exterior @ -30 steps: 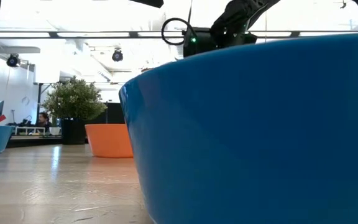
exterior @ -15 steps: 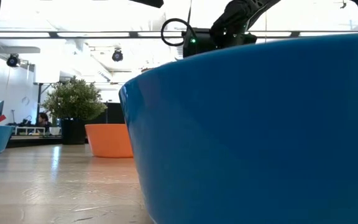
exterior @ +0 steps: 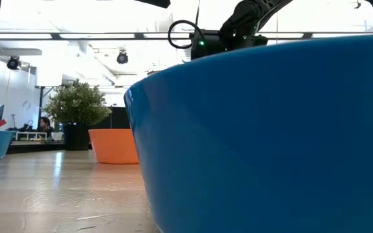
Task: Pick & Place Mini bowls
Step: Stack the yellow patterned bowl on the yellow patterned bowl on the shelf
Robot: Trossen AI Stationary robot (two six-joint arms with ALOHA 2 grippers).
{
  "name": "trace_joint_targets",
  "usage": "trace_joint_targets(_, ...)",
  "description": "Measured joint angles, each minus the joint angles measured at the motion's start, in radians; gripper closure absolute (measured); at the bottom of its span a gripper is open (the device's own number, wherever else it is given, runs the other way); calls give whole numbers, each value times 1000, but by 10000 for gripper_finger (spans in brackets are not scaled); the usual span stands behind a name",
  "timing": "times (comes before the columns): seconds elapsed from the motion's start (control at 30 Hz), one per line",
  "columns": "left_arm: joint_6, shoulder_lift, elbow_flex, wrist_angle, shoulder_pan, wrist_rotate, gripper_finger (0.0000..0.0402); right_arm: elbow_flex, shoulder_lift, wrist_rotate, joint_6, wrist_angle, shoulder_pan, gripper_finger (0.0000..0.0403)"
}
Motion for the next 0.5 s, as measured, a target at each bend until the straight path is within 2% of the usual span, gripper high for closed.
trace_joint_targets(0.23,0,0,0,0,0,2,401,8,-2,-1,0,-18,0,281)
trace_joint_targets(0.5,0,0,0,0,0,2,402,92,-17,-1,-22,-164,-1,268)
